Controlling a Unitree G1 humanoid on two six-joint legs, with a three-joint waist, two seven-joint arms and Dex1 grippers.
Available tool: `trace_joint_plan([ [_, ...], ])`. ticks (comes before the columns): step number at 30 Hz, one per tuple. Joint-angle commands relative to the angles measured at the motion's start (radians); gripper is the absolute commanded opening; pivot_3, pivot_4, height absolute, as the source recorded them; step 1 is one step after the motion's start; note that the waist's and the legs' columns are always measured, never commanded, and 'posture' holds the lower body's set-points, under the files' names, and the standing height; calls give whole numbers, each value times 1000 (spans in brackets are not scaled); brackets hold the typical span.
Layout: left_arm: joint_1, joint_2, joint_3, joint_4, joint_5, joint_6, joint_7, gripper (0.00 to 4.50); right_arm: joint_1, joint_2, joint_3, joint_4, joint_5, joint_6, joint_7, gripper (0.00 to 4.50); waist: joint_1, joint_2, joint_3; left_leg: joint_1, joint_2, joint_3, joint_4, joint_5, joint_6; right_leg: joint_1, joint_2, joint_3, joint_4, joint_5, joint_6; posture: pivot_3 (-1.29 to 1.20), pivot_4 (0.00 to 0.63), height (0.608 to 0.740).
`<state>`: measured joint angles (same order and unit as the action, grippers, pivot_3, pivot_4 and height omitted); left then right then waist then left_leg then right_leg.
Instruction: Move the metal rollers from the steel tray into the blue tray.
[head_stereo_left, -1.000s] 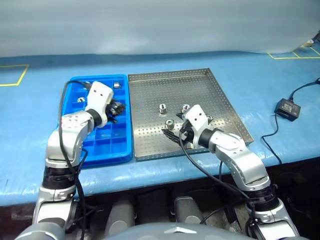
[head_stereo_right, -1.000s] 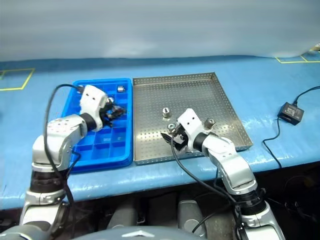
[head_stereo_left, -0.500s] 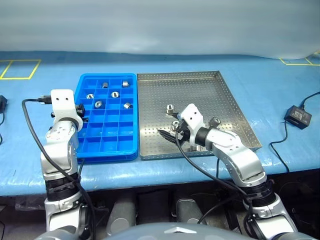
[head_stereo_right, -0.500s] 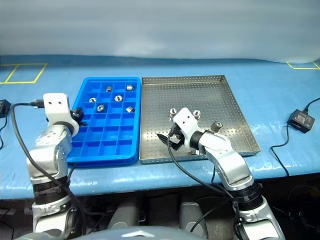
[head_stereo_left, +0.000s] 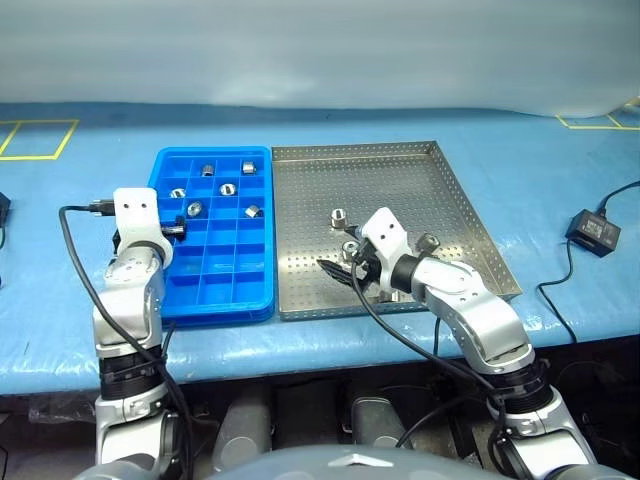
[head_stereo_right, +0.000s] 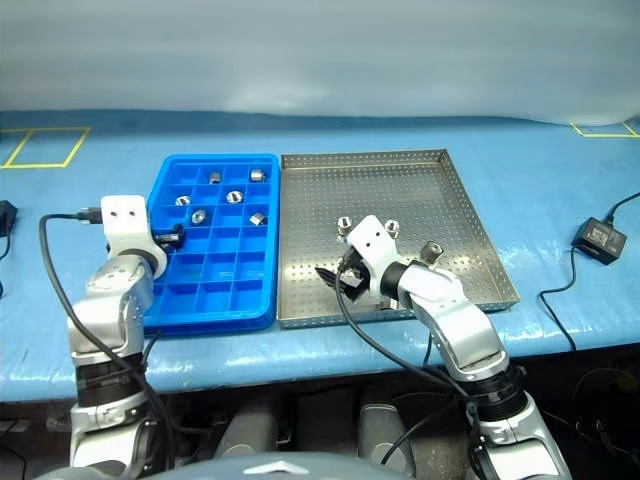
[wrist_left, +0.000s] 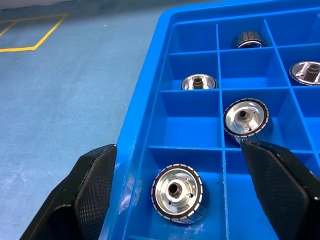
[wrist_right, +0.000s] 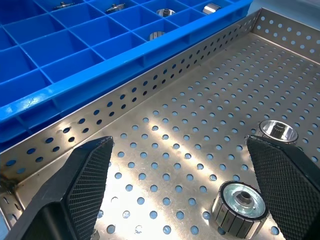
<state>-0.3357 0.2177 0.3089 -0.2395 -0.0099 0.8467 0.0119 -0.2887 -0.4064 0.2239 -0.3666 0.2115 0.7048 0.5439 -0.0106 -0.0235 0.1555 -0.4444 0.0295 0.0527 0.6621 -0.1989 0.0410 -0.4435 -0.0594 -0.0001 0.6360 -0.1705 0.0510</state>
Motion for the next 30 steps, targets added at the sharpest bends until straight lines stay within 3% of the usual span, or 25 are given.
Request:
trace_joint_plan([
  [1,-61,-38,-27,-61,-117,-98,-102,4116,-3,-7,-26,-51,-2,-5,-14,4500,3,0,0,0,0,-1,0,0,0,0,-1,-1,0,0,0,-35,150,740],
  [6,-102,72,-312,-78,-272,-66,-512,4116,14,-33,-41,-89,-8,5,-28,4500,-1,0,0,-3,-1,0,0,-1,1,1,-2,-1,-5,1,-2,-68,150,740],
  [12,-220,126,-520,149,-189,-139,-615,4116,73,-104,-57,-163,-21,36,-32,4500,-28,1,0,-2,-3,1,-2,-2,3,1,1,-1,-7,0,0,-129,150,740],
  [20,-320,46,-621,448,-139,-257,-698,4116,145,-124,-98,-255,-24,84,-79,4500,-58,1,-1,-2,-3,1,-1,-2,3,1,1,-1,-7,0,1,-231,150,740],
  [30,-378,-42,-640,640,-75,-320,-685,4116,186,-118,-115,-309,-24,115,-121,4500,-105,1,-1,-2,-1,1,-1,-2,3,0,0,0,-7,0,1,-293,150,740],
])
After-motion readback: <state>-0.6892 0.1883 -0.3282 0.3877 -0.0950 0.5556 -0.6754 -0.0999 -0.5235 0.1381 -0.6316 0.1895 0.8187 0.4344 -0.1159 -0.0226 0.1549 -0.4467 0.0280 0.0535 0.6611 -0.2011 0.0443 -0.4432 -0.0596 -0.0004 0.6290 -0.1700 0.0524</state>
